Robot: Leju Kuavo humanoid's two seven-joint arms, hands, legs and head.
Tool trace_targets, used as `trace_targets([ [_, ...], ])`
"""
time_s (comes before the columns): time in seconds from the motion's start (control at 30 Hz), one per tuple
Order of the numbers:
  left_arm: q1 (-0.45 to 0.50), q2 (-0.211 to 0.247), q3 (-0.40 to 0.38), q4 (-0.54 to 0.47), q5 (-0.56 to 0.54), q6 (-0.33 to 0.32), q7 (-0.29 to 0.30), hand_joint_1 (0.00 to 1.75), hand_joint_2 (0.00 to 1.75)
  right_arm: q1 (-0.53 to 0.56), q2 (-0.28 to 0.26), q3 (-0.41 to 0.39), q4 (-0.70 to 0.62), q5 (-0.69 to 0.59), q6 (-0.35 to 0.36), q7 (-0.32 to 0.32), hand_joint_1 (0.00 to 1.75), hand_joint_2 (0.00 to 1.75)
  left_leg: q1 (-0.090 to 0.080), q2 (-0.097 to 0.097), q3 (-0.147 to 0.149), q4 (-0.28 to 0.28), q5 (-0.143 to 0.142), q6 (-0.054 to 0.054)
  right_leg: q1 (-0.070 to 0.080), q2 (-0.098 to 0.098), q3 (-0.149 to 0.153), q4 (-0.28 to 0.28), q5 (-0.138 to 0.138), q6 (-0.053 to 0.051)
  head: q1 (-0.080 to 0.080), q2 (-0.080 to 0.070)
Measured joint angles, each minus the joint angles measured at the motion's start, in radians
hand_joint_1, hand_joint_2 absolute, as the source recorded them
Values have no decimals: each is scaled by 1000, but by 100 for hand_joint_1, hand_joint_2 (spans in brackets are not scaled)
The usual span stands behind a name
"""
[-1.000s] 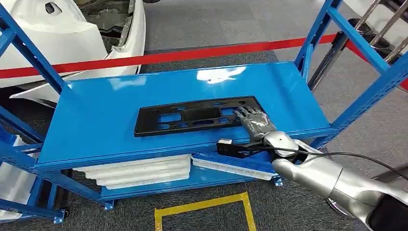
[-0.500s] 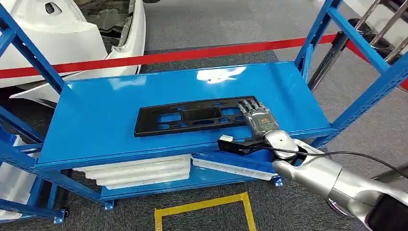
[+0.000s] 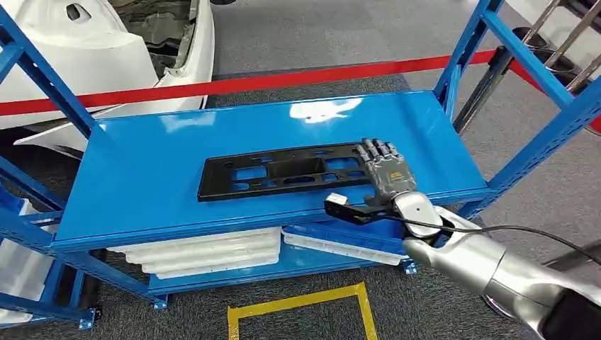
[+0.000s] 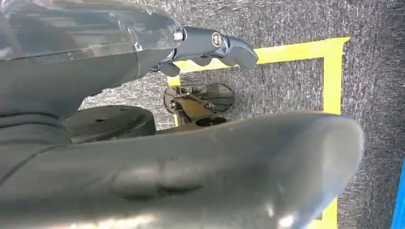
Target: Take the parts from the cabinet and place them on the table.
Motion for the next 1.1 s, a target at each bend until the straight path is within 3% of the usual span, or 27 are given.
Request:
trace_targets([
  [0.57,-1,0,0,0,-6,0,5,0,0,18,0,-22,35,-84,40,2,0,175,0,0,0,0,0,0,0,0,0,0,0,0,0,0],
  [1.1,-1,0,0,0,-16,0,12,0,0,11,-11,-41,60,-87,63,18,0,175,0,0,1,0,0,0,0,0,0,0,0,0,0,0],
])
